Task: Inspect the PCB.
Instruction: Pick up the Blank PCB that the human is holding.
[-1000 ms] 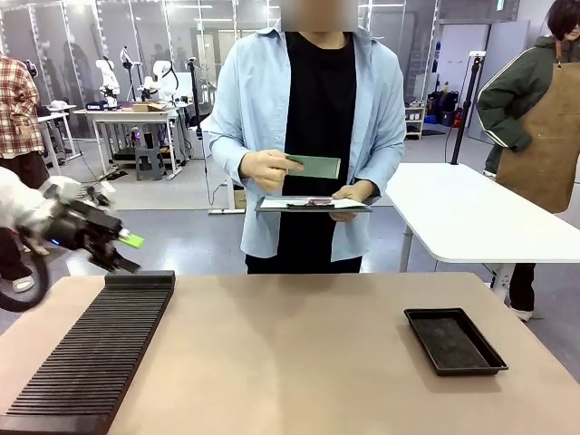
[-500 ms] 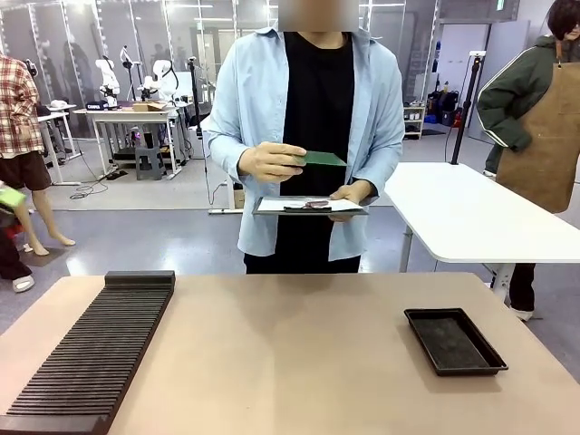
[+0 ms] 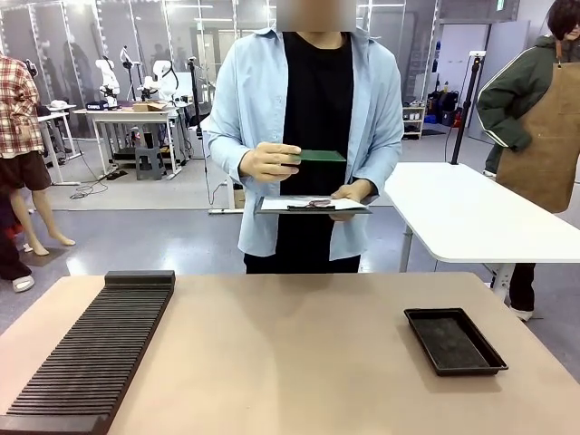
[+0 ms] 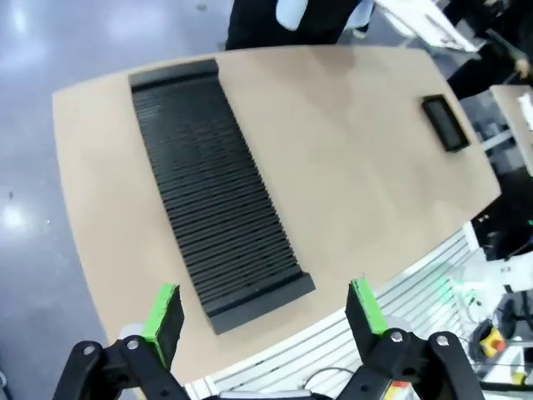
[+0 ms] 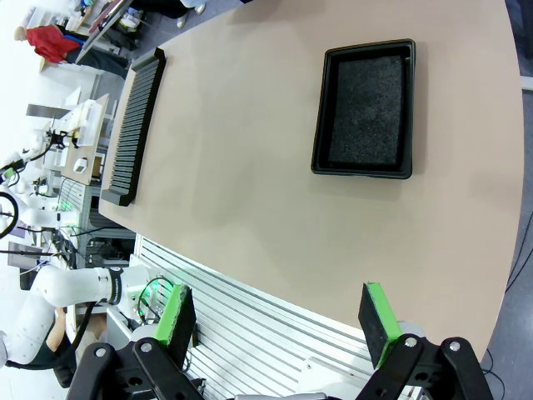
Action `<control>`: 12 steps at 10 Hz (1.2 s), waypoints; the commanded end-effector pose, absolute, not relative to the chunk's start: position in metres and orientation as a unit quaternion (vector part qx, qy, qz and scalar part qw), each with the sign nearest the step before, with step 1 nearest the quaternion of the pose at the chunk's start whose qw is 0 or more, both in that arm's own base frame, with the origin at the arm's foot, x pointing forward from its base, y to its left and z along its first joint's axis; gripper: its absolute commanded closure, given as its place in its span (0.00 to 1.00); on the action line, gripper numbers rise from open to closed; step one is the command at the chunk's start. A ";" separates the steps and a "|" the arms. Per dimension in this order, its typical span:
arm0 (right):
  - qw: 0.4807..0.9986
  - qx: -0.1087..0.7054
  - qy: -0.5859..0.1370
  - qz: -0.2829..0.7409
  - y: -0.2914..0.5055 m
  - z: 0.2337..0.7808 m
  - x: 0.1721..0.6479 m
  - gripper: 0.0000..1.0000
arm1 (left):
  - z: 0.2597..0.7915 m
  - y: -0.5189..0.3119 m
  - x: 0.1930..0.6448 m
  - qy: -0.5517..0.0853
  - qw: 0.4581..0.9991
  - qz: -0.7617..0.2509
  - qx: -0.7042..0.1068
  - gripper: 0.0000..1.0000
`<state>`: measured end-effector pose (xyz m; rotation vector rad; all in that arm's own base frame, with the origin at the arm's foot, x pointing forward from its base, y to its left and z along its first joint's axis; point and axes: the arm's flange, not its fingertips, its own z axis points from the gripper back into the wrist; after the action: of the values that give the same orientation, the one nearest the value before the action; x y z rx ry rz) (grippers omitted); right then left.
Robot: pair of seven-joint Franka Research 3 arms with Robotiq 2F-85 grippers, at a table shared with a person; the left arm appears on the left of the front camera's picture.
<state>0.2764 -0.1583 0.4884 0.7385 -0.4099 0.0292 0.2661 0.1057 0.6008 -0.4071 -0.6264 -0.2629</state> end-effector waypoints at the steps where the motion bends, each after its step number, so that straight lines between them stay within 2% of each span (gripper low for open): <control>1: 0.911 0.360 -0.202 0.022 -0.160 0.489 0.275 0.00 | 0.580 0.098 0.257 -0.308 0.926 -0.108 -0.189 0.00; 12: 0.911 0.360 -0.202 0.022 -0.160 0.489 0.275 0.00 | 0.579 0.094 0.253 -0.316 0.919 -0.124 -0.203 0.00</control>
<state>0.2761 -0.1587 0.4884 0.7382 -0.4104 0.0278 0.2554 0.0952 0.5790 -0.4294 -0.6537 -0.2720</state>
